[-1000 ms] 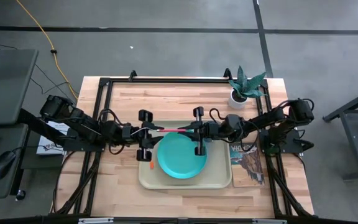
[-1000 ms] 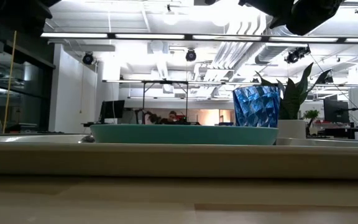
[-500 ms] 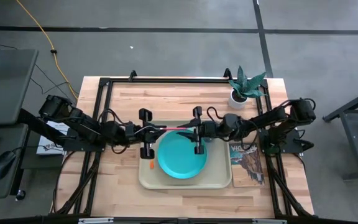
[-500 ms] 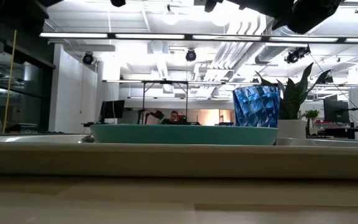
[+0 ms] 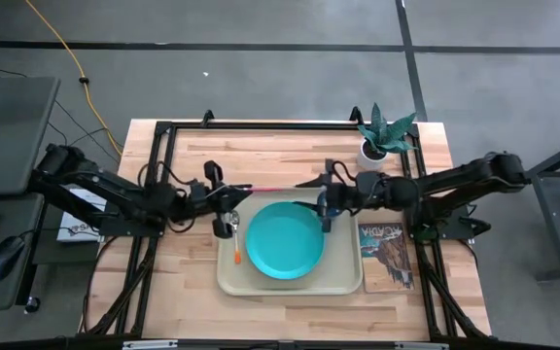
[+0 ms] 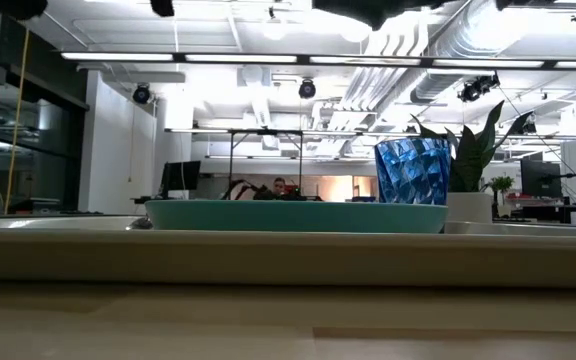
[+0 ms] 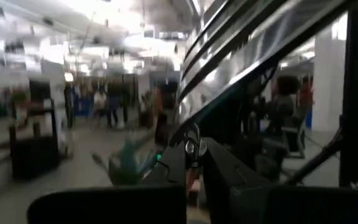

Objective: Pick and place plate/cup/fork/spoon on tray
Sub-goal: Put the pink fork to the left of the blue plate on the gray serving tray

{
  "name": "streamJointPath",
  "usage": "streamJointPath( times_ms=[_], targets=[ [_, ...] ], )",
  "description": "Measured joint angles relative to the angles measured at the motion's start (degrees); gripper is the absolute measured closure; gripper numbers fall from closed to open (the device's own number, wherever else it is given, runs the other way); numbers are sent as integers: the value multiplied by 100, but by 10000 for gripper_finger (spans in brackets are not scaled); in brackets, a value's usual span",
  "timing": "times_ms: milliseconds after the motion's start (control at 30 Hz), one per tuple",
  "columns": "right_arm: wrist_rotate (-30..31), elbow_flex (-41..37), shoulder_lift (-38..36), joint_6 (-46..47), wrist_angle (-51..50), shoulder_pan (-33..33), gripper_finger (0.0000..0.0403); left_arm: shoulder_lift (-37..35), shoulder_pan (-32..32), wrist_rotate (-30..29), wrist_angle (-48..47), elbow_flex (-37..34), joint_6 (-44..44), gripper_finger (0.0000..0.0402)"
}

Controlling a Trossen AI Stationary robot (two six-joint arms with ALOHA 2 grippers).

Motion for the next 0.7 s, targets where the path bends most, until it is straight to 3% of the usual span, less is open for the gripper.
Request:
streamJointPath(
  times_ms=[133, 233, 400, 633, 700],
  targets=[
    [497, 2, -379, 199, -854, 0, 227, -499, 157, -11, -1421, 5, -888, 401],
    [857, 2, -540, 440, -1286, 0, 230, -806, 314, -6, -3111, 153, -1844, 401],
    [905, 2, -568, 723, -1822, 1, 231, -818, 343, 171, -5599, 563, -3249, 401],
    [815, 2, -557, 1305, -2350, 2, 231, -318, 75, 2104, -6872, 892, -4789, 401],
    [748, 2, -557, 1386, -2398, 2, 231, -144, -73, 2378, -7182, 961, -5191, 401]
  ],
)
